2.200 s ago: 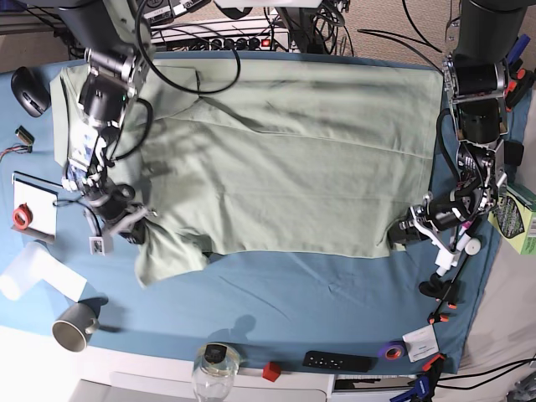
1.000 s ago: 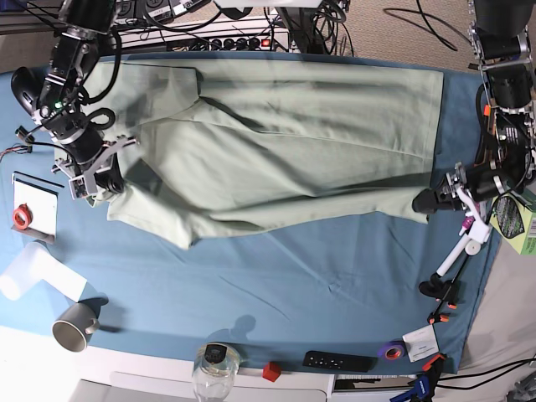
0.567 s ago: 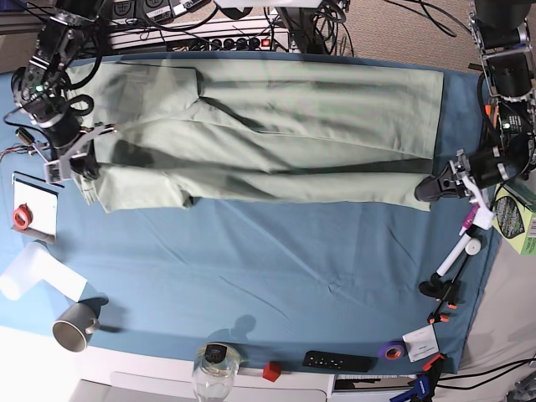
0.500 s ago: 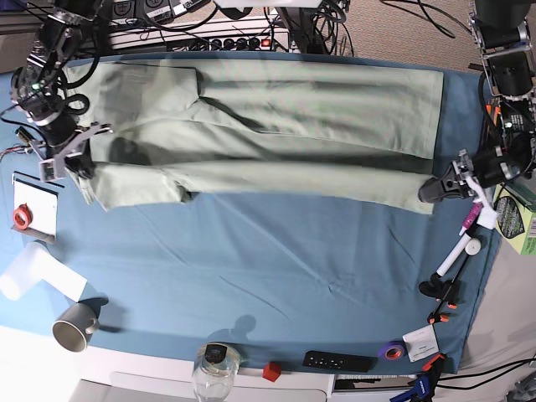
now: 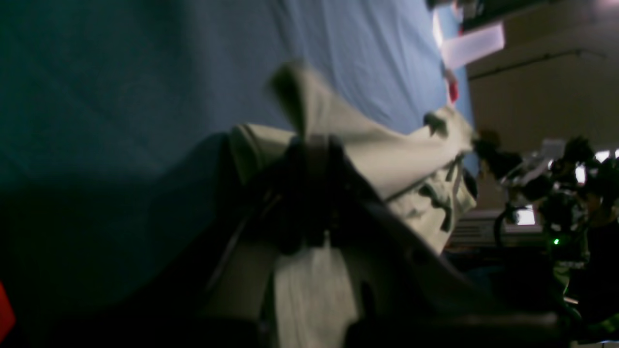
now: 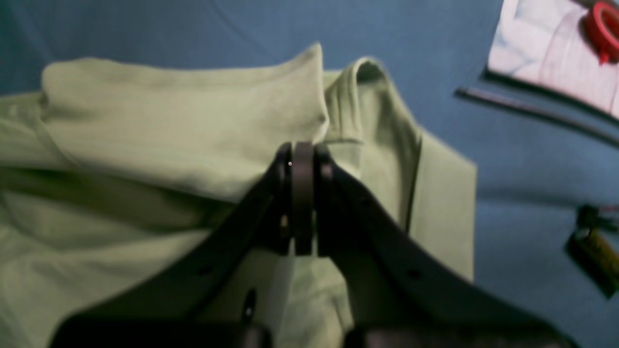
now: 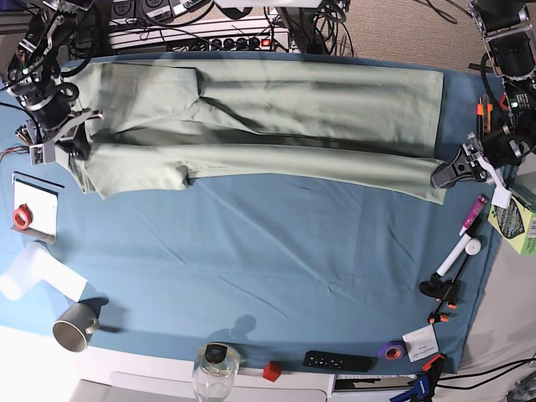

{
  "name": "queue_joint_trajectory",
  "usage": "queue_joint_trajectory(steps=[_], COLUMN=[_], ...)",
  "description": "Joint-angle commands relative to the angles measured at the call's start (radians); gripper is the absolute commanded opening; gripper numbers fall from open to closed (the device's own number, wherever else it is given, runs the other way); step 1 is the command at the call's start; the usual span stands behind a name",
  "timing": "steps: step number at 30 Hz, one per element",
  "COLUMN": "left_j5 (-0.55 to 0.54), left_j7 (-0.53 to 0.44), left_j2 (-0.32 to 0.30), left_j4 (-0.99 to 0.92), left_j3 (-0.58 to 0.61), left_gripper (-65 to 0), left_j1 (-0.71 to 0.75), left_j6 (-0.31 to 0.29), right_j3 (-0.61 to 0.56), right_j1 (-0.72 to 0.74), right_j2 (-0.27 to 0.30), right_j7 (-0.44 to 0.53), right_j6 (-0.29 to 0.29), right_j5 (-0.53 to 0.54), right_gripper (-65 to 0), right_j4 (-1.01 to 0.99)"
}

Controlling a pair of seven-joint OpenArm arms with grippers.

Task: Fold the T-shirt properly
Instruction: 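Pull both held hem corners apart, stretching the shirt lengthwise, then lay the stretched shirt flat and hold both ends still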

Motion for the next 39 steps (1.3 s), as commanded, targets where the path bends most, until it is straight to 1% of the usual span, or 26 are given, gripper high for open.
queue_joint_trajectory(steps=[1, 7, 14, 24, 28, 36, 39], left_j5=[-0.005, -0.004, -0.027, -0.027, -0.027, -0.027, -0.027], left_j7=[0.001, 0.014, 0.072, 0.080, 0.087, 0.148, 0.148], left_j2=[-0.021, -0.021, -0.021, -0.021, -0.021, -0.021, -0.021], left_j4=[0.008, 0.008, 0.008, 0.008, 0.008, 0.008, 0.008], left_j3=[-0.003, -0.003, -0.003, -0.004, -0.003, -0.003, -0.003], left_gripper=[-65.0, -65.0, -65.0, -65.0, -65.0, -65.0, -65.0], left_j1=[-0.005, -0.005, 0.013, 0.080, 0.095, 0.098, 0.106], left_j6=[0.009, 0.009, 0.009, 0.009, 0.009, 0.009, 0.009], right_j3=[0.010, 0.010, 0.010, 0.010, 0.010, 0.010, 0.010], right_j1=[-0.002, -0.027, -0.027, -0.030, -0.030, -0.030, -0.030], right_j2=[0.020, 0.019, 0.020, 0.019, 0.019, 0.019, 0.019], right_j7=[0.022, -0.001, -0.018, -0.059, -0.062, -0.068, -0.069], right_j6=[-0.005, -0.005, -0.005, -0.005, -0.005, -0.005, -0.005], right_j5=[0.014, 0.082, 0.081, 0.081, 0.081, 0.081, 0.081], right_gripper=[-65.0, -65.0, -65.0, -65.0, -65.0, -65.0, -65.0], right_j4=[0.017, 0.017, 0.017, 0.017, 0.017, 0.017, 0.017])
